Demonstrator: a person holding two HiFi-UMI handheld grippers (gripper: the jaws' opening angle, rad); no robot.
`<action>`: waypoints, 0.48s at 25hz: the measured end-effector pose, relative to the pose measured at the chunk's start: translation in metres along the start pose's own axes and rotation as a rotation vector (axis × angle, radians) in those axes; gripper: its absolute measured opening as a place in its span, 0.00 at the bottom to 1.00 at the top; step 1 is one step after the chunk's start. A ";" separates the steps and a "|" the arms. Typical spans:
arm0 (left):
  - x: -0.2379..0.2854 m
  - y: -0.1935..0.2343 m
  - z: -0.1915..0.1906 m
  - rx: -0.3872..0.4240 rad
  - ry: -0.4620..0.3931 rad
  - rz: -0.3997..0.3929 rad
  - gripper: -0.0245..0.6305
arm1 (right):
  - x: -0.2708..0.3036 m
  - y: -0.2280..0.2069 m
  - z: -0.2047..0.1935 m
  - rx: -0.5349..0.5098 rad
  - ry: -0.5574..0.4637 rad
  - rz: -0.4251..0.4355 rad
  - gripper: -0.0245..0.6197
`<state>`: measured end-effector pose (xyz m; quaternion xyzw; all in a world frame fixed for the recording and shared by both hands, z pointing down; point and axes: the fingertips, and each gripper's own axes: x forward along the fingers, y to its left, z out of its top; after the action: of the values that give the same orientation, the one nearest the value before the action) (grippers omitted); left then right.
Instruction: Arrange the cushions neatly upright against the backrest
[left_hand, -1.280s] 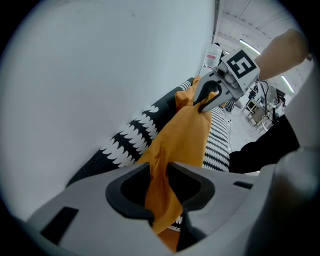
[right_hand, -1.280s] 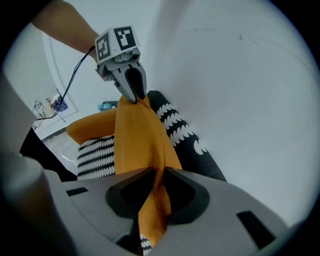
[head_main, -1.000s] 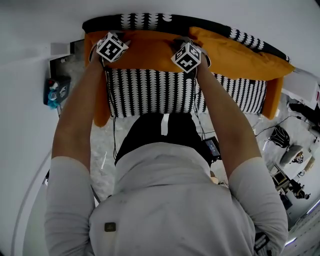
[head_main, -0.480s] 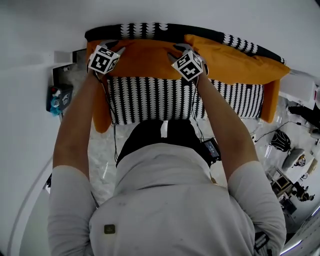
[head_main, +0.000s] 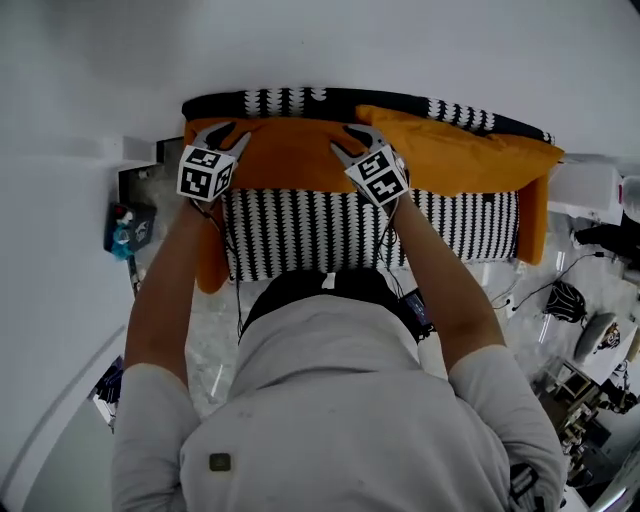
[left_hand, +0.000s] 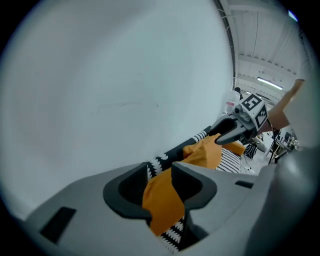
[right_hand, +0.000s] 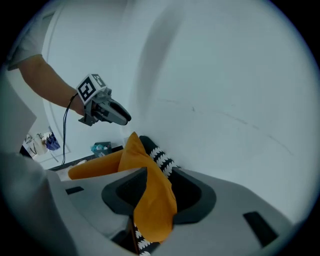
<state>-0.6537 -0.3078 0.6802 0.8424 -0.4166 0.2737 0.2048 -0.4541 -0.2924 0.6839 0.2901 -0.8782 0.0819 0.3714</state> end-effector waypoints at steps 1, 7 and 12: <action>-0.009 -0.005 0.008 -0.002 -0.030 0.006 0.27 | -0.009 0.003 0.007 0.004 -0.019 -0.003 0.30; -0.061 -0.046 0.048 0.000 -0.166 0.016 0.27 | -0.071 0.014 0.046 0.048 -0.150 -0.040 0.30; -0.103 -0.081 0.080 -0.006 -0.265 0.003 0.25 | -0.118 0.020 0.069 0.085 -0.241 -0.076 0.28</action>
<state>-0.6161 -0.2469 0.5442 0.8698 -0.4423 0.1592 0.1500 -0.4415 -0.2482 0.5535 0.3463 -0.9007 0.0693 0.2532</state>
